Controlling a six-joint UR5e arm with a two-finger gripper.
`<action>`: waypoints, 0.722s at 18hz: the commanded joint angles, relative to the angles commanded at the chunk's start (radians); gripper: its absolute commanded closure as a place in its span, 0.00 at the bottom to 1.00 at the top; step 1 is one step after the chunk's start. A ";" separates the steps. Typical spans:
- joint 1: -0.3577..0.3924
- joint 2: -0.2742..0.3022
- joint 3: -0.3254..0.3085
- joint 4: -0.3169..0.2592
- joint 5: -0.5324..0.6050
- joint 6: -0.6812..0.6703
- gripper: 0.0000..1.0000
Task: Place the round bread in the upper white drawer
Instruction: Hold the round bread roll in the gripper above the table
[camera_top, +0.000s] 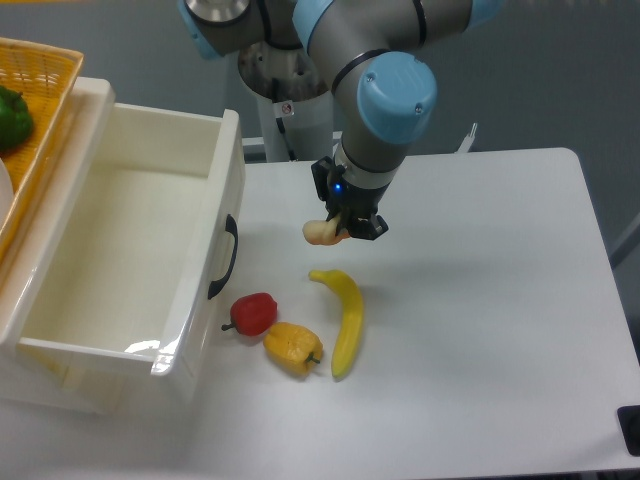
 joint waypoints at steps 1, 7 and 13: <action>0.000 0.000 -0.002 0.000 -0.002 0.000 0.75; -0.005 0.000 0.008 0.005 -0.015 -0.041 0.75; -0.006 -0.006 0.041 0.009 -0.051 -0.092 0.75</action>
